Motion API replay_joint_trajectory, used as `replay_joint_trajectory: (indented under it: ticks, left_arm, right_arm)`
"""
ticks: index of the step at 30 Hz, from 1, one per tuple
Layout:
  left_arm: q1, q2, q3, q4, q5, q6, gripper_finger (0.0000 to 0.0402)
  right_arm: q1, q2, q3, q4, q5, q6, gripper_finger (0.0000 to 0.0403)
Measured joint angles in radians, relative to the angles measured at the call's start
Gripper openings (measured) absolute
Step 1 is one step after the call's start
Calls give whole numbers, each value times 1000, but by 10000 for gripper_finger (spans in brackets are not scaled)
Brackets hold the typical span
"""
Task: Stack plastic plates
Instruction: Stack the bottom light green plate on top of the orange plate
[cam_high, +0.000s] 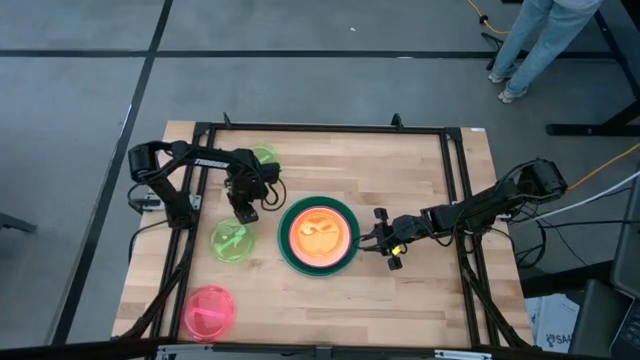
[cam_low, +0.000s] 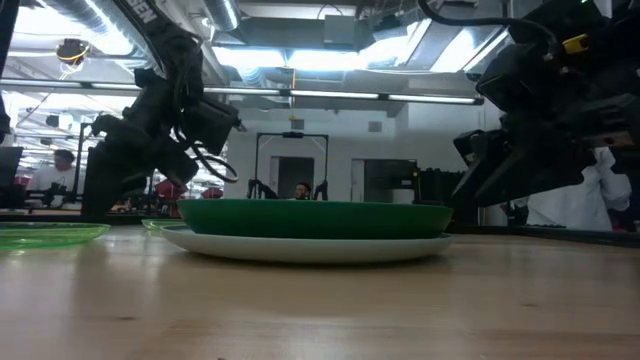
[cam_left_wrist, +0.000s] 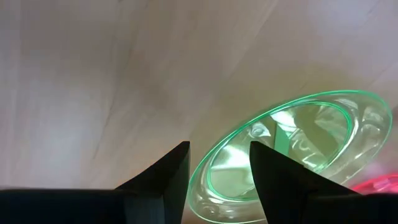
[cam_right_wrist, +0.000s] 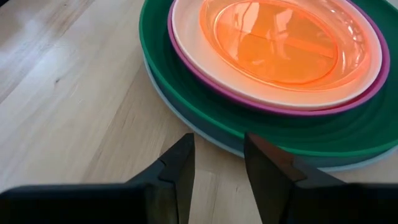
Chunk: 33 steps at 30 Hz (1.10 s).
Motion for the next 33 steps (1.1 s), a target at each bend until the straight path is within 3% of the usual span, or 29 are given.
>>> replay_joint_trajectory:
  ticks: [20,24,33]
  left_arm:
    - [-22,-3,-64,95,24,58,157]
    - [-22,-3,-69,96,24,59,127]
    - [-23,0,-73,105,8,88,18]
  right_arm:
    - [0,0,0,-1,3,0,131]
    - [0,0,0,-2,3,0,131]
    - [0,0,0,-5,3,0,131]
